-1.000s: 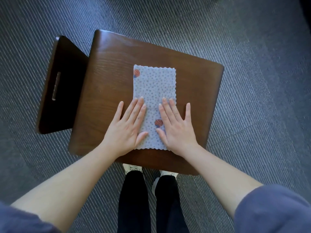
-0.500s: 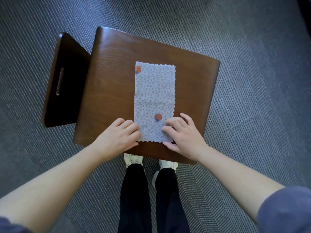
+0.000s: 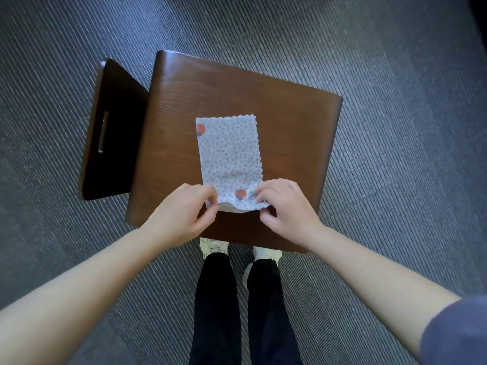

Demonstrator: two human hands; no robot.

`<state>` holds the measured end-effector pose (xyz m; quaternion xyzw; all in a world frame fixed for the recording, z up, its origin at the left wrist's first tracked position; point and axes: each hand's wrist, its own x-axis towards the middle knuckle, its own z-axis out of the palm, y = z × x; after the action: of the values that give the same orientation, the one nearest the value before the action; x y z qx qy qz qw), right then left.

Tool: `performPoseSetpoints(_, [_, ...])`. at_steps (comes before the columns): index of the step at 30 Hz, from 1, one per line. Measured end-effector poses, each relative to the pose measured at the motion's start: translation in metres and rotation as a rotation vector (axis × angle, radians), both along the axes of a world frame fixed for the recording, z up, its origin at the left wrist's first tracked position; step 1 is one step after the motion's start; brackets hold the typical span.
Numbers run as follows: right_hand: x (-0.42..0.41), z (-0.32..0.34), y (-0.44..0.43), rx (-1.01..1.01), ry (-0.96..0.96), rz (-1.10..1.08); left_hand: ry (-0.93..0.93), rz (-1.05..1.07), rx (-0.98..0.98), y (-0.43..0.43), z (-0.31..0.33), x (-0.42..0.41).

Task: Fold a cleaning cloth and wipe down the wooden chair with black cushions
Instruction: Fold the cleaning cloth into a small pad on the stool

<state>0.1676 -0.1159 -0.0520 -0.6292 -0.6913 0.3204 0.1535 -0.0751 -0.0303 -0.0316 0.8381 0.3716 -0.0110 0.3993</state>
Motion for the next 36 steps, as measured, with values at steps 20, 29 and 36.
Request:
performPoseSetpoints(20, [-0.004,0.001,0.092,-0.352,0.232,-0.492,0.038,0.619,-0.359,0.045,-0.003,0.033])
performPoseSetpoints(29, [-0.008,-0.011,0.119,-0.474,0.043,-0.614,0.204,0.707,-0.323,0.071,-0.013,0.055])
performPoseSetpoints(36, [-0.017,-0.010,0.115,-0.431,0.022,-0.668,0.307,0.626,-0.180,0.072,-0.020,0.062])
